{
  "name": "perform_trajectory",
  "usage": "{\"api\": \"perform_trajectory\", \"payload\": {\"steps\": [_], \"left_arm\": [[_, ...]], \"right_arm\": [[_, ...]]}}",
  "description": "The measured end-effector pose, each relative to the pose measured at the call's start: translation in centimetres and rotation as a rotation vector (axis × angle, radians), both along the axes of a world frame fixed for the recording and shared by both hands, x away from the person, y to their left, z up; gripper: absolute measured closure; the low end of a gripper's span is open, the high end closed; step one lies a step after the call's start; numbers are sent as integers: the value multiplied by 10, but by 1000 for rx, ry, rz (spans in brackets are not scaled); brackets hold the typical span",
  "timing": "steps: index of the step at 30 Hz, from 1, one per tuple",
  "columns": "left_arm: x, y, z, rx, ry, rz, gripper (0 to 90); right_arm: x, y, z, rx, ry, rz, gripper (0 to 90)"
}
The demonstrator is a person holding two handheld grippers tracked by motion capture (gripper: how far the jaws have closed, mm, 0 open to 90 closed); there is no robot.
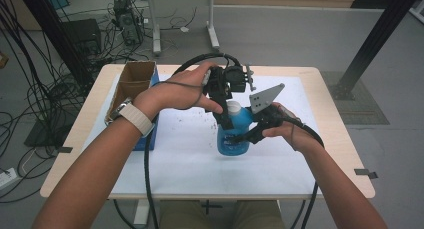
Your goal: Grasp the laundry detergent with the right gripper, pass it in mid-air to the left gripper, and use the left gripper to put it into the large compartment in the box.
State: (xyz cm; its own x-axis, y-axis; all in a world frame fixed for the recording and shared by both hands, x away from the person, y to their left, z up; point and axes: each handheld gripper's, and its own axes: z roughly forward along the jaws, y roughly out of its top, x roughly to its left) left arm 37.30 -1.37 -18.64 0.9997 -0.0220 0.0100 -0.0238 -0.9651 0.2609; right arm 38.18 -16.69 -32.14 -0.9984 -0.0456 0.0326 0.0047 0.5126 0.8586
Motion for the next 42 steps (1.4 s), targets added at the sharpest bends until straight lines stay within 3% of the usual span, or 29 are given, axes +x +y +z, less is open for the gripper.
{"api": "perform_trajectory", "payload": {"steps": [42], "left_arm": [[2, -1, -4, 12, 0, 8, 55]], "right_arm": [[0, 4, -2, -10, 16, 12, 431]]}}
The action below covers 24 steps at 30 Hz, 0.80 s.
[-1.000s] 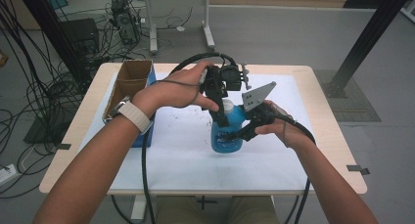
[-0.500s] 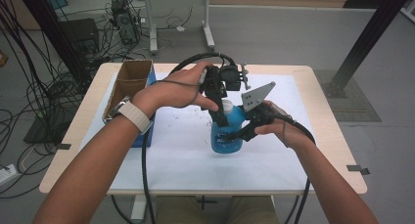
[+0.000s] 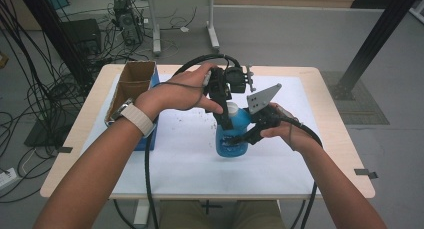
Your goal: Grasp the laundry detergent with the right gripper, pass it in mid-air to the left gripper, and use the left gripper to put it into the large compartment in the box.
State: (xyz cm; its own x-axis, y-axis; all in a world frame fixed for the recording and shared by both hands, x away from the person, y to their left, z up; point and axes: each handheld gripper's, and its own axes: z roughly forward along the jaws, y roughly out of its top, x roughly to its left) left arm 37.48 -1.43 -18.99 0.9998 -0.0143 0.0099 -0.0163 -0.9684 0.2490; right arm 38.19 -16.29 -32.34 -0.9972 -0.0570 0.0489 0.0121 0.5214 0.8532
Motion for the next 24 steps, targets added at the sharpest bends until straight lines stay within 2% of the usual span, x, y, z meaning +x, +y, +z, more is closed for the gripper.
{"api": "perform_trajectory", "payload": {"steps": [24], "left_arm": [[0, 0, 0, 6, 0, 4, 56]], "right_arm": [[0, -1, 0, 6, -1, 0, 431]]}}
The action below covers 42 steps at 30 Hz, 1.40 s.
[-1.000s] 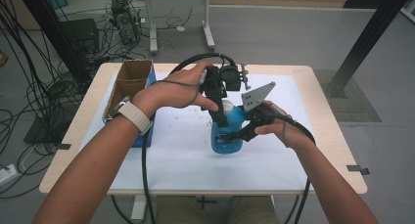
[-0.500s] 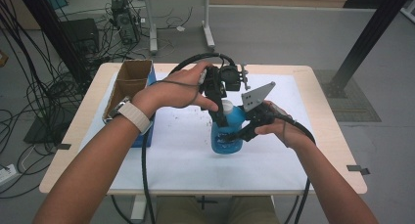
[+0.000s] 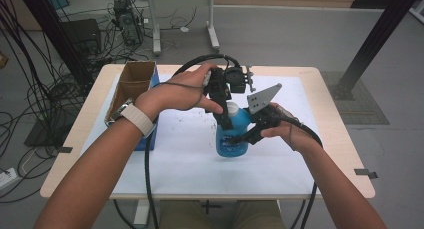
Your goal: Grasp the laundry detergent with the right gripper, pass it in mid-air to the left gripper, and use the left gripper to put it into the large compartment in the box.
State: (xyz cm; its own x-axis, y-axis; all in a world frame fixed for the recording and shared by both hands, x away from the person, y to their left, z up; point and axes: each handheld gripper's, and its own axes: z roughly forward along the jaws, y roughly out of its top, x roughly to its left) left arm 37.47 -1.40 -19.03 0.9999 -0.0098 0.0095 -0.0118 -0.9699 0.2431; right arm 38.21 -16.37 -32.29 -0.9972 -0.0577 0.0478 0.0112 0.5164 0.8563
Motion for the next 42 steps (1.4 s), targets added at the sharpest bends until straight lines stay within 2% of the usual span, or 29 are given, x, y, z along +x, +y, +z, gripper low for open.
{"api": "perform_trajectory", "payload": {"steps": [42], "left_arm": [[1, -1, -2, 11, -9, 10, 56]], "right_arm": [[0, 0, -1, 0, 3, 1, 430]]}}
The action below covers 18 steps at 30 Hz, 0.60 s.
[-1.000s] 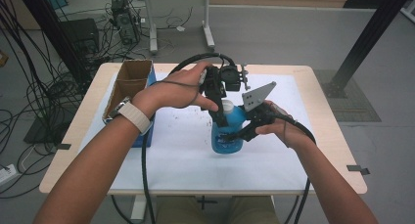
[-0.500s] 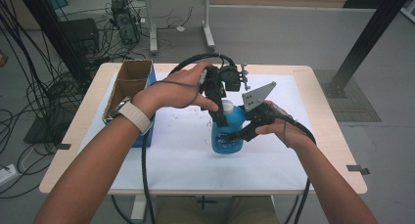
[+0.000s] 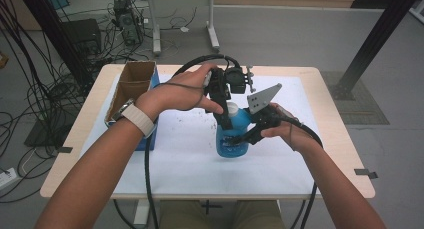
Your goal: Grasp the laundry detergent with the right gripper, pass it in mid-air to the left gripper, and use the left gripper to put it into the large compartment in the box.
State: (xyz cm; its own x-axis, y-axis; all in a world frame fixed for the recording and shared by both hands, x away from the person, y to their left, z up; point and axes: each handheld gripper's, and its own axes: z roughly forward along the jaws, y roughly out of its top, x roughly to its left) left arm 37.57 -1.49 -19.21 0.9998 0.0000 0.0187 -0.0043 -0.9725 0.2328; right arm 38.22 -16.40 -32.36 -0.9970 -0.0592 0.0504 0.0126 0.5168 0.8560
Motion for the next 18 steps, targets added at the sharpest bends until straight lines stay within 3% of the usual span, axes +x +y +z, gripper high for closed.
{"api": "perform_trajectory", "payload": {"steps": [18], "left_arm": [[0, -1, -1, 3, -4, 1, 57]], "right_arm": [[0, 0, 0, -6, 5, 1, 430]]}}
